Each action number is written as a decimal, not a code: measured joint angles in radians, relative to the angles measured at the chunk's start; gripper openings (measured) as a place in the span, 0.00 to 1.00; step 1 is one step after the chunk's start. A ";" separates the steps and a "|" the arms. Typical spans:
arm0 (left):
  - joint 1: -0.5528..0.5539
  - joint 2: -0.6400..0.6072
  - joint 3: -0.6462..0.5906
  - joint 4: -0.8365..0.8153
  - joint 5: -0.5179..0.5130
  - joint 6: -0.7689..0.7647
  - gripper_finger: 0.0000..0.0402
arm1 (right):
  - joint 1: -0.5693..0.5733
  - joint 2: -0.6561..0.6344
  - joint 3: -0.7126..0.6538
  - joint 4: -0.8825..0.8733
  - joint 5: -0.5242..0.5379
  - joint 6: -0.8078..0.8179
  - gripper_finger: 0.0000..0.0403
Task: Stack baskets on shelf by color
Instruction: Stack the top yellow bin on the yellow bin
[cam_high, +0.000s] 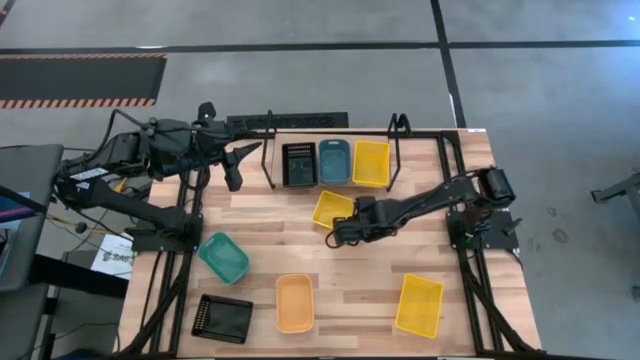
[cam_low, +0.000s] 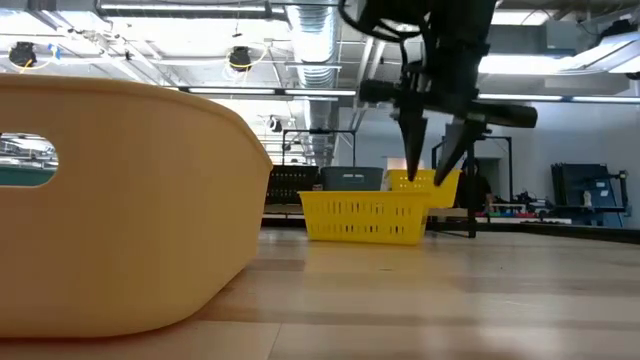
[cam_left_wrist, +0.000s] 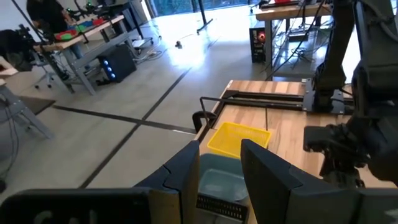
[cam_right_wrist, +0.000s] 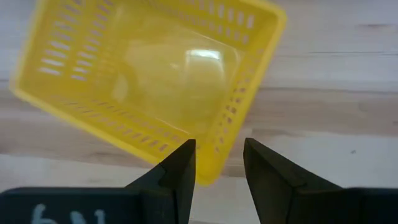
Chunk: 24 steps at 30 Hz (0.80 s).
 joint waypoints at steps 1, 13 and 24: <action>0.000 0.000 0.000 0.000 0.001 0.003 0.27 | 0.002 0.011 0.000 -0.001 -0.001 0.006 0.39; 0.000 0.000 0.000 -0.001 0.001 0.026 0.27 | -0.003 0.004 0.000 -0.050 0.029 0.055 0.39; 0.000 0.000 0.000 -0.001 0.001 0.034 0.27 | -0.002 0.046 -0.002 -0.032 0.060 0.092 0.39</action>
